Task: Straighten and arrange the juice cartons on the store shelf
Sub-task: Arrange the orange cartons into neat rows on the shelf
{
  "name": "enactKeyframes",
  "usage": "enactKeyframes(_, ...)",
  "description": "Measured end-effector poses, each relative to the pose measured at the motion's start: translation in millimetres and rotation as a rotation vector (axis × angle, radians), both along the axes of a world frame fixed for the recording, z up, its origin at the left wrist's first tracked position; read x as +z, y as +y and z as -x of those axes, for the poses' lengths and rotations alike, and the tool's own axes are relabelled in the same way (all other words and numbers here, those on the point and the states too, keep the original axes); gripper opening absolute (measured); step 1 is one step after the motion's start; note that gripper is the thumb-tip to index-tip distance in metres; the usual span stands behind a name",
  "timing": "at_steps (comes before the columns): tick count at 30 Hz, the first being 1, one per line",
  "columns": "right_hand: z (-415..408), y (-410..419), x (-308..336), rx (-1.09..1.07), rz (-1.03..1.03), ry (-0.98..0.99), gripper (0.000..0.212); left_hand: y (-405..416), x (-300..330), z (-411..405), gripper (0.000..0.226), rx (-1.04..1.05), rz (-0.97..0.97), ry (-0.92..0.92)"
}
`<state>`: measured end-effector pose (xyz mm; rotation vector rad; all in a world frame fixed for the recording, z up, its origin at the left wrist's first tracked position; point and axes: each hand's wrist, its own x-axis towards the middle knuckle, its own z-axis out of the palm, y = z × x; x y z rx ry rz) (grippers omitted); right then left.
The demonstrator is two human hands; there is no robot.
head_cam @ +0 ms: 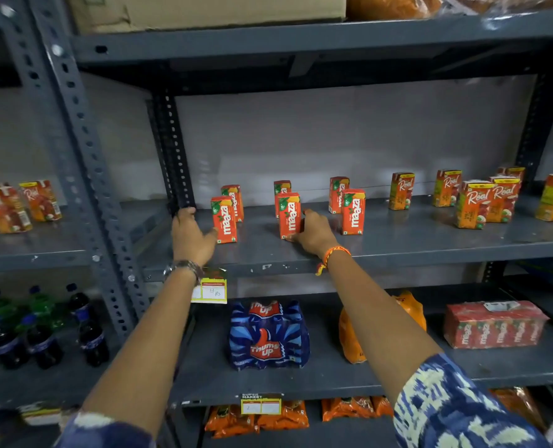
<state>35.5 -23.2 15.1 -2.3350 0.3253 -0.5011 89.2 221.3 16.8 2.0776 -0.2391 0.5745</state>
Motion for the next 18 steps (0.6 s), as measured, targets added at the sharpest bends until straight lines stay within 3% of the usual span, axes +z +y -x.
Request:
enactKeyframes(2,9.2,1.5,2.1,-0.04,0.034,0.001,0.059,1.0,8.7,-23.2,0.077,-0.072,-0.09,0.188)
enactKeyframes(4,16.1,9.3,-4.0,-0.13,0.143,-0.039,0.073,2.2,12.4,-45.8,0.071,-0.246,-0.064,0.282)
enactKeyframes(6,32.9,17.3,-21.0,-0.243,0.254,-0.154,0.077,3.3,17.3,-59.1,0.056,-0.349,-0.063,0.285)
enactKeyframes(9,65.8,13.7,-70.5,-0.313,0.447,-0.372,0.063,2.2,10.7,-61.5,0.049,-0.364,-0.07,0.257)
enactKeyframes(13,75.9,-15.4,-113.4,-0.321,0.762,-0.431,0.052,3.6,8.1,-61.6,0.052,-0.381,-0.026,0.238)
enactKeyframes(18,64.3,-32.5,-132.7,-0.305,0.778,-0.475,0.051,3.5,2.8,-63.7,0.052,-0.394,-0.034,0.217)
